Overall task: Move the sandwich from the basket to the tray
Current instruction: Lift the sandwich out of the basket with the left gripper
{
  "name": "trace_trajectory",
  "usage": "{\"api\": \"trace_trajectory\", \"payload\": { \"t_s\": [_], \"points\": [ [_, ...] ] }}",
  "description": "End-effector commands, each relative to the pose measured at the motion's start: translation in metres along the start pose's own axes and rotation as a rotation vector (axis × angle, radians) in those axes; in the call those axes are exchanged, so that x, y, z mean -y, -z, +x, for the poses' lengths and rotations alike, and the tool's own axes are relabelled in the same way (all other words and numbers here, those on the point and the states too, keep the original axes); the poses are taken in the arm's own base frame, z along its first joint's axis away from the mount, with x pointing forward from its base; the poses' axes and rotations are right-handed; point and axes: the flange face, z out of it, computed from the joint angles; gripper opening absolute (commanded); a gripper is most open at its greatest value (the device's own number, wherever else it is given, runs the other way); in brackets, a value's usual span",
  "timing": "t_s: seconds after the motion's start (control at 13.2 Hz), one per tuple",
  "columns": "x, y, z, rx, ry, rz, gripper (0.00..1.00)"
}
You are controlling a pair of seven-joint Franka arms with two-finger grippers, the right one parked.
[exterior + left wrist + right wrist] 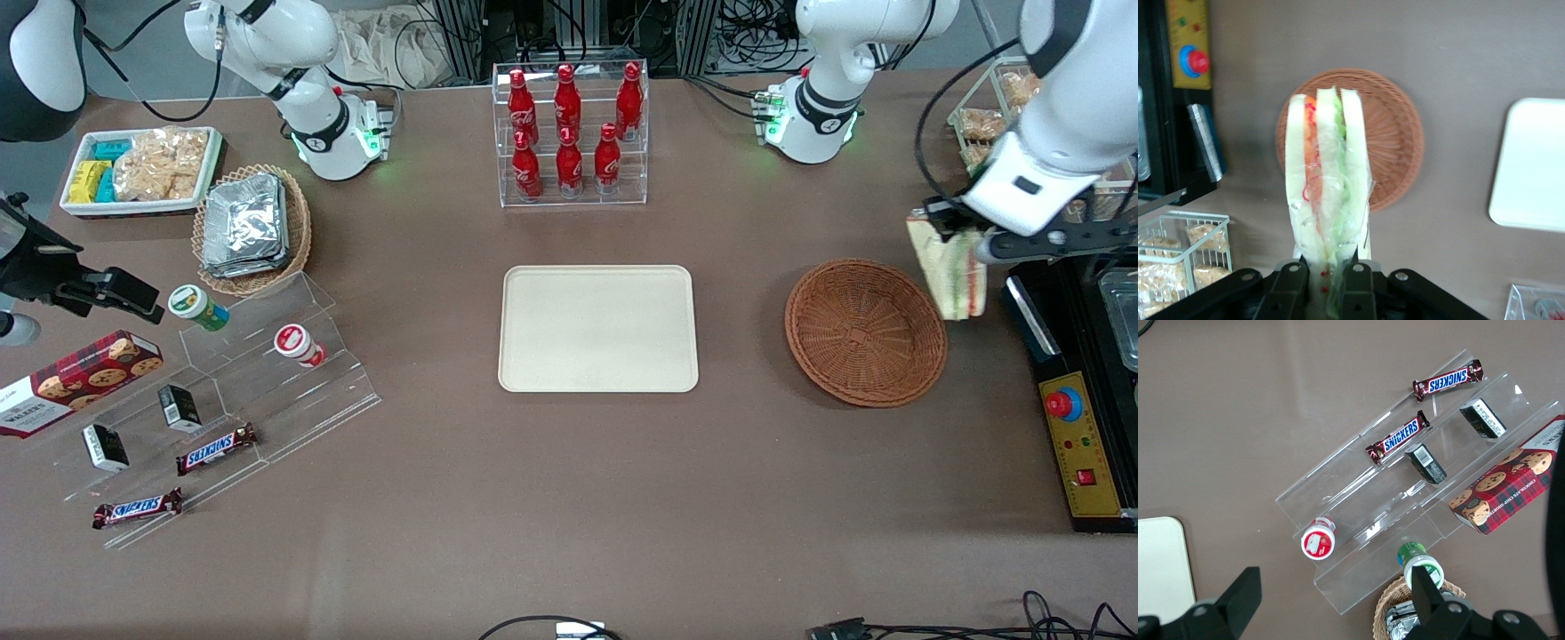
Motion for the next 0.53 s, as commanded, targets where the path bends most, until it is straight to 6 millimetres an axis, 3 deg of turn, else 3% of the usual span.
{"api": "trace_trajectory", "payload": {
  "t_s": [0.0,0.15,0.3,0.45],
  "points": [
    [-0.096,0.026,-0.007,-0.005,-0.168,0.015,0.00],
    [-0.183,0.038,-0.029,-0.026,-0.192,0.015,0.00],
    [-0.259,0.035,-0.052,-0.015,-0.162,-0.012,0.00],
    [-0.286,0.024,-0.059,0.007,-0.169,-0.026,0.00]
  ]
}}
